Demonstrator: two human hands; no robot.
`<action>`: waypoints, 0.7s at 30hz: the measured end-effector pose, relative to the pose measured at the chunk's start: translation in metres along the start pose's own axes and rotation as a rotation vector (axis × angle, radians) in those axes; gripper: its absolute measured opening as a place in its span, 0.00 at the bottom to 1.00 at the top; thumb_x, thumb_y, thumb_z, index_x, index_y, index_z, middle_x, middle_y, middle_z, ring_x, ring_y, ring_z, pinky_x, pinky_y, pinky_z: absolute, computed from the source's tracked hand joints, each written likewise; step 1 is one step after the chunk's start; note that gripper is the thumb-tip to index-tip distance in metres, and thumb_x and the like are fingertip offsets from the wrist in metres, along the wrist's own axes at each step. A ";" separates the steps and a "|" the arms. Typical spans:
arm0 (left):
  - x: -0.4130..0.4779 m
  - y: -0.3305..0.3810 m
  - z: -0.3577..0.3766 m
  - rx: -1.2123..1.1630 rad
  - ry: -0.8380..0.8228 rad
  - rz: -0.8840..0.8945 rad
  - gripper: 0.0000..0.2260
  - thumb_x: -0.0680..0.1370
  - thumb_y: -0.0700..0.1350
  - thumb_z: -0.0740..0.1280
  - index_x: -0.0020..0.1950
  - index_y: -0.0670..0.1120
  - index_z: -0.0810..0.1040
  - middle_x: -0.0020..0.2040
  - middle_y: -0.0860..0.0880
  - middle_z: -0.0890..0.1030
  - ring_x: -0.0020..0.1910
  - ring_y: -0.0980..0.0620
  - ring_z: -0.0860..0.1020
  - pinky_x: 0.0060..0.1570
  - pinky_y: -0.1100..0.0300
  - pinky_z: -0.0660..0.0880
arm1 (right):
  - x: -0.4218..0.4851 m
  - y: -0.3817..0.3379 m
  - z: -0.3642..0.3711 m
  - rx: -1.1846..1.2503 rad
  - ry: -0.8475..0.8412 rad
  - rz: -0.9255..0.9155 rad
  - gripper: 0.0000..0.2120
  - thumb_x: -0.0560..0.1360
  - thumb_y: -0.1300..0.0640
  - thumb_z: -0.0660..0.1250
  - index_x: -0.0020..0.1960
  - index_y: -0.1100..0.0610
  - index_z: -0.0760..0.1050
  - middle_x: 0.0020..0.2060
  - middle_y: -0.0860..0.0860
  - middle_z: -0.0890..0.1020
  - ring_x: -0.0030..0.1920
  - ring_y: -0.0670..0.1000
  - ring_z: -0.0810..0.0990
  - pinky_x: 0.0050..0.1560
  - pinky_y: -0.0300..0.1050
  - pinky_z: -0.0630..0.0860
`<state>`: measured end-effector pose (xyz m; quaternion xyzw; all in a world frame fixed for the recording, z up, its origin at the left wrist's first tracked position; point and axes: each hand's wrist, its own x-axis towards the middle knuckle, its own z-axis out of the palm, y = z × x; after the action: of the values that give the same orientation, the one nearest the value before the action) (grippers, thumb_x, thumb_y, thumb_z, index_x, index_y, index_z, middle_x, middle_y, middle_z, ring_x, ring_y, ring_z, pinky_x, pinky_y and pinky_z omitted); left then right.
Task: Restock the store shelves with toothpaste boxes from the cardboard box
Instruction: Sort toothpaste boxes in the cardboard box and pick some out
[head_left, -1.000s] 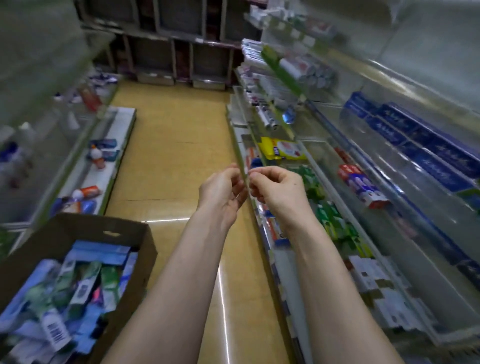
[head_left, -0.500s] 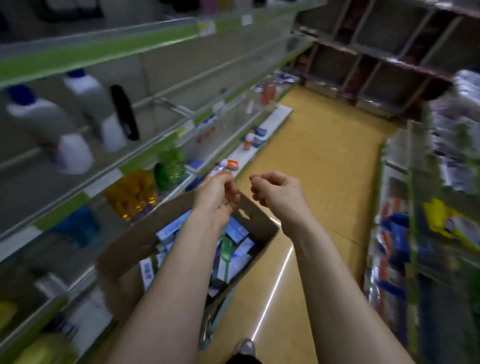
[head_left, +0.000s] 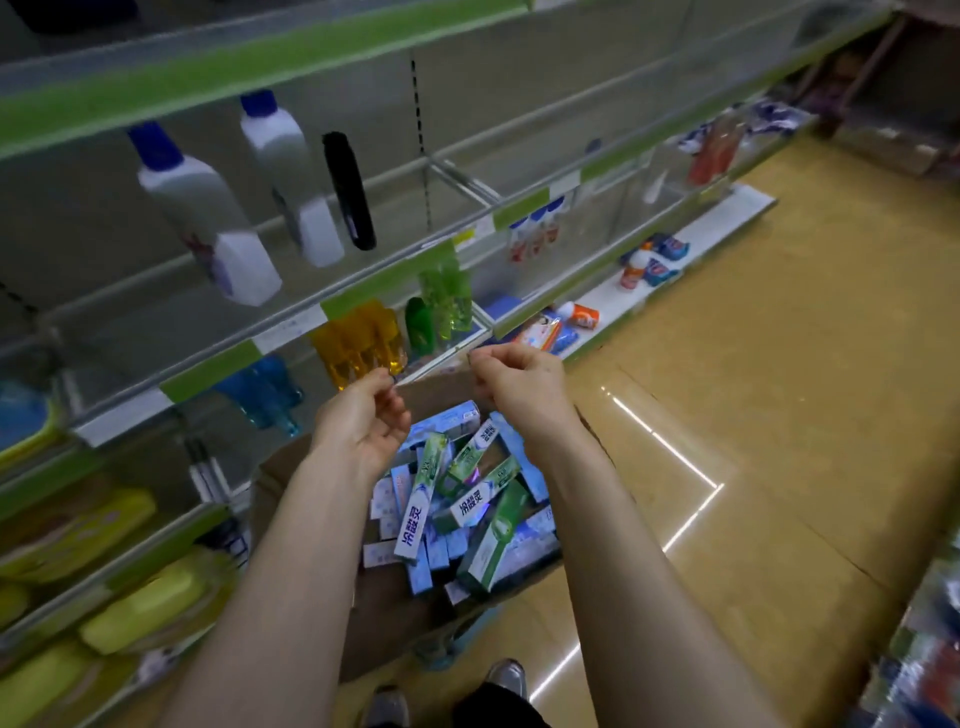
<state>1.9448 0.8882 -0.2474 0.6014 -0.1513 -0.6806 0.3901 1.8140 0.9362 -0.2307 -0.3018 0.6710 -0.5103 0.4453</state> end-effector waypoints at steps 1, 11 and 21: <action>0.003 -0.005 0.002 0.002 0.017 -0.018 0.08 0.79 0.41 0.63 0.40 0.46 0.74 0.32 0.51 0.71 0.31 0.57 0.70 0.33 0.63 0.69 | 0.004 0.005 -0.003 -0.005 -0.015 0.024 0.11 0.77 0.60 0.65 0.37 0.55 0.77 0.30 0.50 0.76 0.34 0.50 0.73 0.40 0.46 0.72; 0.042 -0.030 0.008 0.007 0.106 -0.119 0.08 0.79 0.40 0.63 0.40 0.44 0.74 0.31 0.49 0.72 0.32 0.56 0.70 0.34 0.62 0.70 | 0.036 0.042 -0.015 0.032 -0.051 0.167 0.09 0.79 0.59 0.64 0.40 0.54 0.77 0.36 0.52 0.78 0.34 0.46 0.74 0.37 0.38 0.73; 0.120 -0.033 -0.019 0.018 0.144 -0.262 0.06 0.78 0.40 0.64 0.41 0.43 0.74 0.35 0.48 0.73 0.34 0.54 0.73 0.34 0.60 0.71 | 0.082 0.079 0.022 -0.001 0.005 0.295 0.09 0.79 0.58 0.64 0.40 0.55 0.75 0.34 0.52 0.77 0.33 0.46 0.73 0.37 0.40 0.71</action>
<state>1.9540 0.8295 -0.3580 0.6666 -0.0491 -0.6795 0.3024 1.8032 0.8799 -0.3311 -0.1990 0.7095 -0.4398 0.5135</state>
